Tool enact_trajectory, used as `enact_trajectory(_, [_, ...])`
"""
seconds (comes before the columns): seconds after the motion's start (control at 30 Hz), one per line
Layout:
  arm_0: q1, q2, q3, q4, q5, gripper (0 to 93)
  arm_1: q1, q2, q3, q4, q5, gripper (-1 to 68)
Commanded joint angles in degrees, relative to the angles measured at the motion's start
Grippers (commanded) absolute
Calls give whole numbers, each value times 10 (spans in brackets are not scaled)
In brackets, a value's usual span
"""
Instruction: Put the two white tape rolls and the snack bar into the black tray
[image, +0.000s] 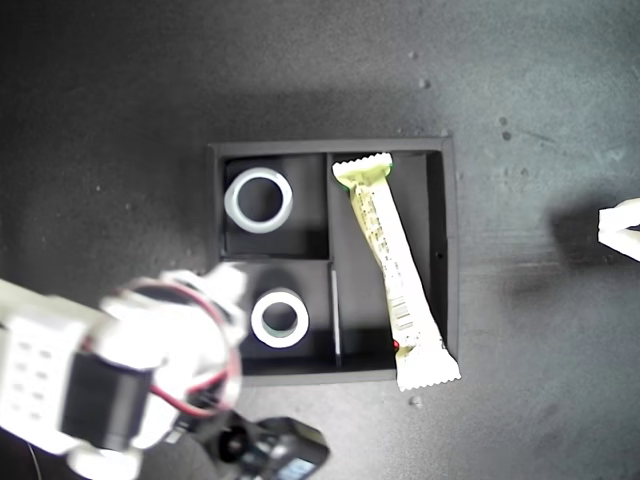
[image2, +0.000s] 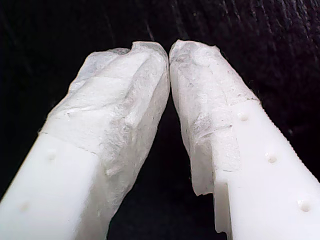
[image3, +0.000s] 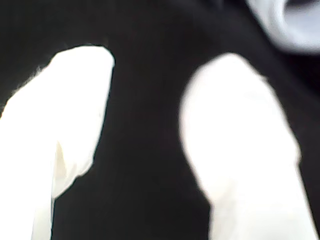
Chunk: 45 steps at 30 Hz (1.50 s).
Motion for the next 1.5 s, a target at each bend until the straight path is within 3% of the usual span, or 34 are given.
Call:
enact_trajectory(0.0, [-42,257,187,-8,5,16,9,4,7,71,47,37])
enact_trajectory(0.13, [-74,465,419,-79,12,1,7,4,7,207,163,18])
enact_trajectory(0.37, [-94,725,751,-202,-16,1,-16,4,7,207,143,24])
enact_trajectory(0.67, [-76,819,946,-313,-36,0,-16,4,7,207,143,24])
enact_trajectory(0.93, [-77,1062,1087,-250,-45,0,-16,4,7,207,143,24])
enact_trajectory(1.3, [-90,1061,1173,-265,-95,5,-18,4,7,207,142,24])
enact_trajectory(1.37, [-92,1062,1173,-242,-156,5,-18,4,7,207,142,24])
enact_trajectory(1.47, [-93,1061,1173,-241,-148,5,-18,4,7,207,142,24])
